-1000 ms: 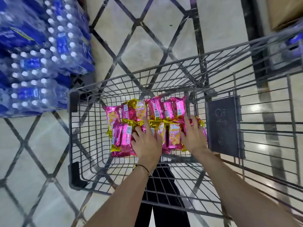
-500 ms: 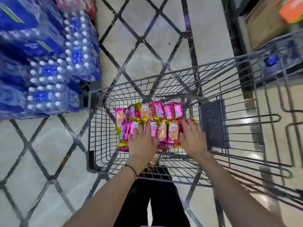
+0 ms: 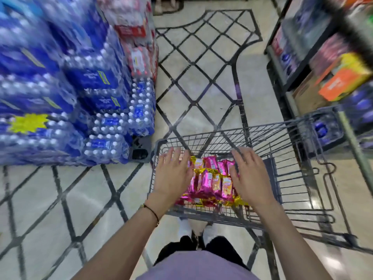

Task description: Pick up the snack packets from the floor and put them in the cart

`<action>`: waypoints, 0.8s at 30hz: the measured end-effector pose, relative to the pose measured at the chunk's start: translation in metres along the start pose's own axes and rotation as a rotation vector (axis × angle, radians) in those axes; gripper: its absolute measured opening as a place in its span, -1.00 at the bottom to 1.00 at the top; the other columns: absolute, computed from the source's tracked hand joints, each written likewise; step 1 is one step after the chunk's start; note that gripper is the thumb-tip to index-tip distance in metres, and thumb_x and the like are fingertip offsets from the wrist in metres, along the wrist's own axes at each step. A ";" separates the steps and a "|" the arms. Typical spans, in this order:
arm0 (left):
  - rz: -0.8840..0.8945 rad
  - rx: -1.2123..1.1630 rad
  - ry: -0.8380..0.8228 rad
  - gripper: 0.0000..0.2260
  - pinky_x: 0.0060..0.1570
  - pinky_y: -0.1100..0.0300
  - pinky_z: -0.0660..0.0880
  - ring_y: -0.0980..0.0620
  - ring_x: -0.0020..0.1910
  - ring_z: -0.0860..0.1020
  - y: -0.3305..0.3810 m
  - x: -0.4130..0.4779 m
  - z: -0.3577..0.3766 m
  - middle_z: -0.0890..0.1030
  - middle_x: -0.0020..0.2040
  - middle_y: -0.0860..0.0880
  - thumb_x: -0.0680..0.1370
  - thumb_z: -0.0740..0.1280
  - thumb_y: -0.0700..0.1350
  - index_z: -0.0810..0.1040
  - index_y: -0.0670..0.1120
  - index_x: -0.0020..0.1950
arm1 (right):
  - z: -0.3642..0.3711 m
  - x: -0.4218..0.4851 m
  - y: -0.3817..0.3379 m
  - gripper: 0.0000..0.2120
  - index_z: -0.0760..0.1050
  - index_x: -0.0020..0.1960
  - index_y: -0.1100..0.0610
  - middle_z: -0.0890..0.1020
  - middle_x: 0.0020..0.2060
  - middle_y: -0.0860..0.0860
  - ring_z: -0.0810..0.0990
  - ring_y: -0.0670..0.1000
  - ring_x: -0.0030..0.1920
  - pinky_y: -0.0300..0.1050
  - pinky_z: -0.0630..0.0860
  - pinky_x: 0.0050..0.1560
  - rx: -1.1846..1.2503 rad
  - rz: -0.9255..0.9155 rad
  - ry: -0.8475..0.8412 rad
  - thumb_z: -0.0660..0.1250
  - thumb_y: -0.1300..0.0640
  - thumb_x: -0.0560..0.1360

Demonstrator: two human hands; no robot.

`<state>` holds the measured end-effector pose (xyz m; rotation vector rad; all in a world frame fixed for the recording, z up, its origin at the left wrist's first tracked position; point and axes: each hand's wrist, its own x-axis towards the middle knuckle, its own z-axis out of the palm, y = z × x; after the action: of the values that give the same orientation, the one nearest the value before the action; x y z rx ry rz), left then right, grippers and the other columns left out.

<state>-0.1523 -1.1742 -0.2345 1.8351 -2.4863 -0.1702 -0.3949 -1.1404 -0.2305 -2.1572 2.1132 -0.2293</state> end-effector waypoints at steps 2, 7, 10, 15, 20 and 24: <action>-0.033 0.009 0.063 -0.55 0.30 -0.14 0.40 -0.19 0.38 0.40 -0.009 -0.015 -0.019 0.49 0.36 -0.14 0.62 0.13 0.10 0.42 -0.10 0.42 | -0.014 0.005 -0.016 -0.51 0.33 0.50 0.14 0.41 0.46 0.14 0.28 0.19 0.50 0.20 0.27 0.49 0.024 -0.054 0.041 0.02 -0.07 0.67; -0.229 0.049 0.176 -0.51 0.29 -0.16 0.44 -0.18 0.38 0.42 -0.027 -0.059 -0.052 0.49 0.39 -0.14 0.61 0.15 0.12 0.42 -0.10 0.45 | -0.031 0.015 -0.053 -0.53 0.28 0.54 0.09 0.37 0.51 0.13 0.24 0.17 0.53 0.19 0.20 0.54 0.035 -0.222 0.058 0.06 -0.06 0.69; -0.365 0.049 0.228 -0.51 0.31 -0.16 0.43 -0.19 0.40 0.42 -0.035 -0.094 -0.063 0.48 0.42 -0.14 0.61 0.16 0.13 0.42 -0.09 0.46 | -0.036 0.018 -0.073 -0.51 0.26 0.56 0.08 0.33 0.53 0.14 0.21 0.19 0.55 0.22 0.22 0.53 0.038 -0.336 0.021 0.01 -0.08 0.70; -0.589 0.133 0.285 -0.50 0.24 -0.09 0.43 -0.17 0.36 0.45 -0.039 -0.175 -0.079 0.51 0.37 -0.12 0.55 0.23 0.11 0.46 -0.09 0.43 | -0.036 0.010 -0.115 -0.52 0.29 0.52 0.11 0.39 0.48 0.16 0.28 0.22 0.50 0.22 0.25 0.51 0.076 -0.565 -0.005 0.02 -0.05 0.66; -0.855 0.181 0.271 -0.50 0.25 -0.11 0.44 -0.18 0.38 0.45 -0.047 -0.271 -0.090 0.49 0.42 -0.12 0.55 0.24 0.12 0.44 -0.05 0.45 | -0.032 -0.014 -0.184 -0.47 0.28 0.53 0.14 0.41 0.46 0.18 0.32 0.24 0.47 0.23 0.29 0.47 0.097 -0.780 -0.062 0.00 -0.10 0.65; -1.071 0.148 0.294 -0.48 0.27 -0.13 0.42 -0.16 0.42 0.37 -0.055 -0.345 -0.096 0.38 0.50 -0.09 0.57 0.19 0.14 0.35 -0.02 0.50 | -0.030 -0.052 -0.245 -0.49 0.29 0.55 0.12 0.40 0.47 0.16 0.30 0.25 0.46 0.22 0.32 0.45 0.171 -0.939 -0.053 0.22 0.01 0.64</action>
<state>0.0117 -0.8667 -0.1363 2.7792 -1.1490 0.2439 -0.1610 -1.0816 -0.1570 -2.8018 0.8596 -0.3917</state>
